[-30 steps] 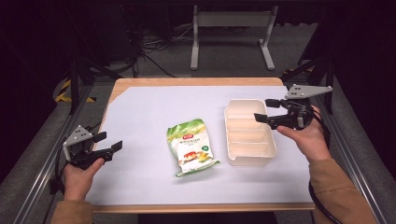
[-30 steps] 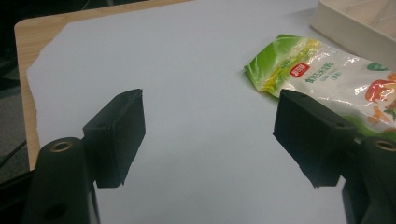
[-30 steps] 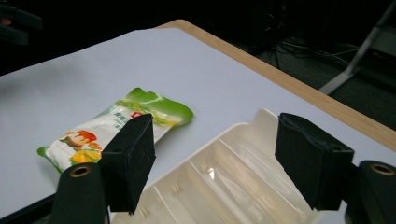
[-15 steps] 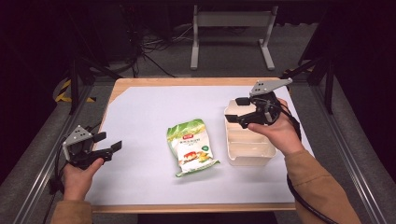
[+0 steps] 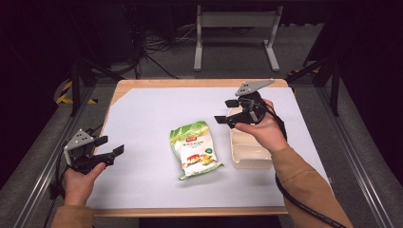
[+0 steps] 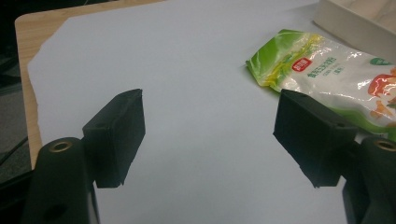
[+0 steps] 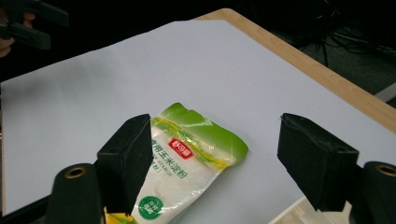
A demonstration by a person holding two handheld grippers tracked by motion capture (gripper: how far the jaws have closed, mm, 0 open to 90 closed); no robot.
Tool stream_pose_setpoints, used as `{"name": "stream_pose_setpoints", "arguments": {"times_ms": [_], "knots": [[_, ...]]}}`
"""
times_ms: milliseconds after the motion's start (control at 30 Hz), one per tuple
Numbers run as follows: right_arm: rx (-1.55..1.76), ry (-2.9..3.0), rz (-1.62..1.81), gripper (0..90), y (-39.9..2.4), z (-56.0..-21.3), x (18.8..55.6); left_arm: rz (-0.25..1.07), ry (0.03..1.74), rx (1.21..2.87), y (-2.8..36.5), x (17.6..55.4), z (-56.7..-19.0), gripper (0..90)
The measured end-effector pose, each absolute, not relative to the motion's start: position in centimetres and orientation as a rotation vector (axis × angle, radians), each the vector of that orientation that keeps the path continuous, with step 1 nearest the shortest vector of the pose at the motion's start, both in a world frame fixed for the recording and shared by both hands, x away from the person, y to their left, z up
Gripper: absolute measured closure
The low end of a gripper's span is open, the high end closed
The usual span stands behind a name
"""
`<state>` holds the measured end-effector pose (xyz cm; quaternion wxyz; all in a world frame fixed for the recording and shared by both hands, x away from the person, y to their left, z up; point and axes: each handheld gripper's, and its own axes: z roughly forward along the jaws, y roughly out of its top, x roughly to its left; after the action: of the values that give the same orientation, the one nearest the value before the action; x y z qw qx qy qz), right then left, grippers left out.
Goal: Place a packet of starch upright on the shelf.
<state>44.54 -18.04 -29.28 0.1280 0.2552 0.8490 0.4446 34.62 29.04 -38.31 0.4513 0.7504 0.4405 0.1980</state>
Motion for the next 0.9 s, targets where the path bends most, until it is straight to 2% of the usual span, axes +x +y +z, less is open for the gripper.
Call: {"name": "stream_pose_setpoints", "arguments": {"times_ms": [900], "knots": [[0.905,2.727,0.983,28.0,-11.6,-37.2,49.5,0.483,1.122,1.846,29.8,34.1,-38.8,25.4]]}}
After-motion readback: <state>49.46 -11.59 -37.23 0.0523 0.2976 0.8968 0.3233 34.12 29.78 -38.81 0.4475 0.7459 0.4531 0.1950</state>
